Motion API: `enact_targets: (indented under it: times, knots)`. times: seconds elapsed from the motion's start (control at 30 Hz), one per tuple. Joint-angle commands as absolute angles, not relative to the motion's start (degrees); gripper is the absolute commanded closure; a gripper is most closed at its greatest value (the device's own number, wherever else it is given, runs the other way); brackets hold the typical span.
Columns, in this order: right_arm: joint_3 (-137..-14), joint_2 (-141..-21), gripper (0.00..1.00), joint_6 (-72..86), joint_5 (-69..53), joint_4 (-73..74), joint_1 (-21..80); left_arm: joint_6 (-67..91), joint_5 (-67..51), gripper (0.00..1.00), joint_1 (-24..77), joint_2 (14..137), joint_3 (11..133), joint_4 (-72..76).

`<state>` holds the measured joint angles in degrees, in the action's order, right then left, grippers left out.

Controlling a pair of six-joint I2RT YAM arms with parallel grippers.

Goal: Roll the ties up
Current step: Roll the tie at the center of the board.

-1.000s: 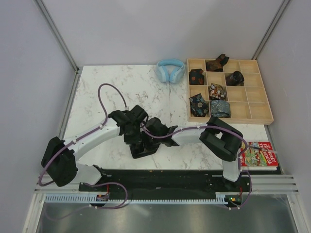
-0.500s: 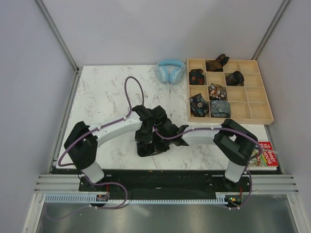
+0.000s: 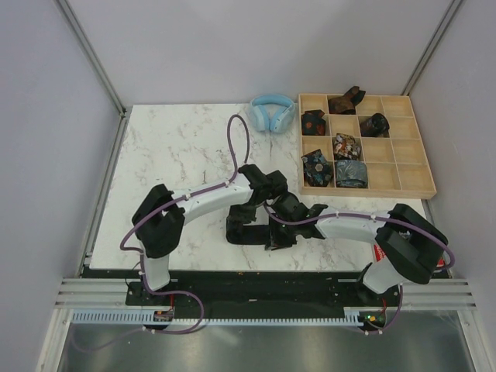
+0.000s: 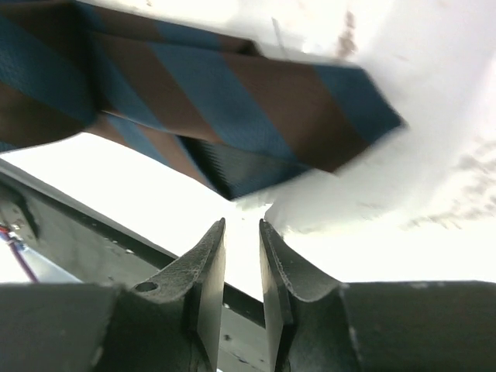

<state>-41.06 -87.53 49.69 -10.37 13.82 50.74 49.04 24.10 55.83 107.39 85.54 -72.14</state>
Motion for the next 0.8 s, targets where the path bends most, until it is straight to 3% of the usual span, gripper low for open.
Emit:
enact_targets:
  times: [0.0, 0.4, 0.6, 0.77]
  knots:
    - [-41.6, -83.0, 0.67, 48.3, -6.9, 11.9, 50.8, 51.7, 29.7, 0.89, 57.4, 108.4, 84.2, -80.7]
    - [-46.1, -88.5, 0.54, 46.1, -10.5, 10.6, 50.7, 42.6, 27.4, 0.92, 51.2, 96.5, 77.1, -76.1]
    - [-49.5, -93.2, 0.49, 45.3, -11.2, 10.8, 50.7, 35.1, 17.1, 0.93, 48.7, 89.5, 75.1, -68.4]
    - [-51.5, -95.7, 0.48, 45.4, -10.6, 11.0, 50.4, 35.8, 23.5, 0.94, 48.6, 89.5, 74.6, -73.2]
